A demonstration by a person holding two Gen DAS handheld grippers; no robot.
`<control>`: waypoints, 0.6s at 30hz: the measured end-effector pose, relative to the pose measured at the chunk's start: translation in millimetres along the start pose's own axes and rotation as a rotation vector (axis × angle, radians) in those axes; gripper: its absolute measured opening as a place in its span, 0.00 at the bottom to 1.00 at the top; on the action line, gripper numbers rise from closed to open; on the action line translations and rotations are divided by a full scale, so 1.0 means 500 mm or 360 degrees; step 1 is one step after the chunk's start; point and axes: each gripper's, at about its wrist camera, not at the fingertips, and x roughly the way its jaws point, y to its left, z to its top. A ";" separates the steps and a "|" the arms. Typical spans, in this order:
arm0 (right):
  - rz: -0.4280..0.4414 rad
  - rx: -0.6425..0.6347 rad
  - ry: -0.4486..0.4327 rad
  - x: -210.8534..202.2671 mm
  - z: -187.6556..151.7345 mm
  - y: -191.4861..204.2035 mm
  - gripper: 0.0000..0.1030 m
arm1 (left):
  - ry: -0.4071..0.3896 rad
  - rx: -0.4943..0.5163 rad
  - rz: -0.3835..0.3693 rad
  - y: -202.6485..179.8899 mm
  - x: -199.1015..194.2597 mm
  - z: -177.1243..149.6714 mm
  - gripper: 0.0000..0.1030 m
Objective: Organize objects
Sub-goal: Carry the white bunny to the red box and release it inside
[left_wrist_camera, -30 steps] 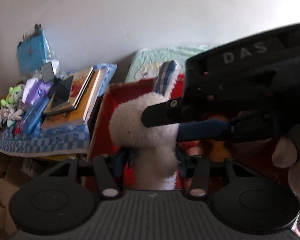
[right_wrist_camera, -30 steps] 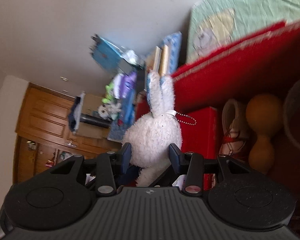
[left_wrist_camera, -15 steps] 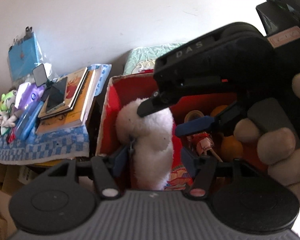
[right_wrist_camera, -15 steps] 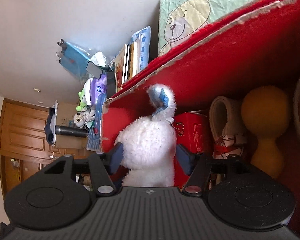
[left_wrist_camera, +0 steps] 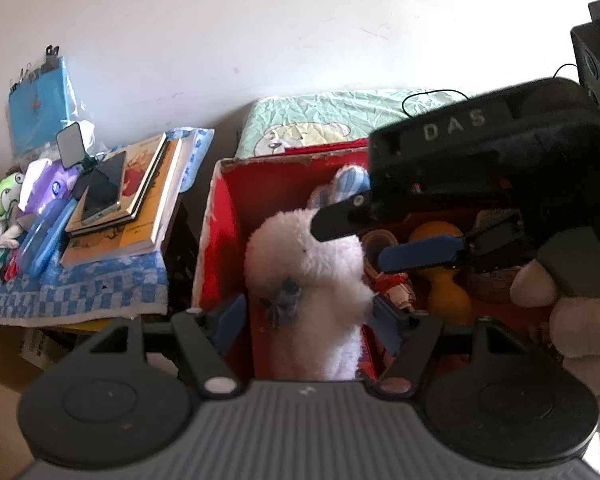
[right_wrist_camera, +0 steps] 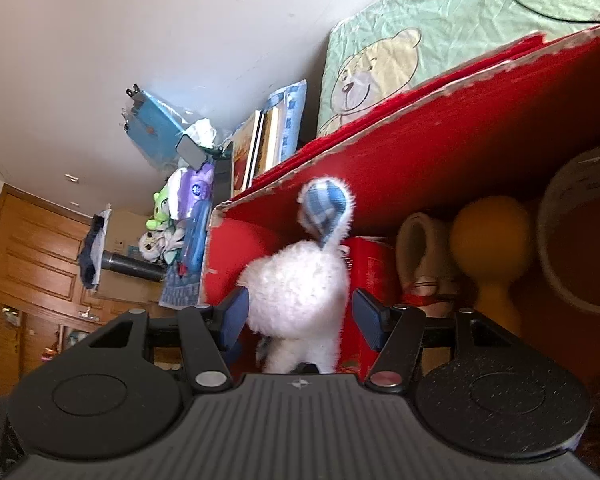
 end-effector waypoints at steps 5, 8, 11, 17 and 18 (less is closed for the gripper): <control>-0.0045 0.0010 -0.0006 0.006 -0.007 -0.009 0.54 | -0.0003 -0.0007 0.0025 -0.004 -0.009 -0.005 0.69; -0.0012 0.0045 0.0029 0.030 -0.007 -0.003 0.48 | 0.0005 -0.0009 0.0047 -0.002 -0.012 -0.010 0.69; 0.0060 0.0018 0.0085 0.054 -0.007 0.012 0.43 | 0.0012 -0.0010 0.0057 -0.005 -0.020 -0.012 0.69; 0.0047 -0.0044 0.0055 0.048 -0.011 0.022 0.46 | -0.0002 -0.0003 0.0082 -0.004 -0.029 -0.011 0.69; 0.0039 -0.0058 0.0034 0.041 -0.012 0.023 0.45 | -0.0009 -0.0003 0.0081 -0.005 -0.031 -0.009 0.69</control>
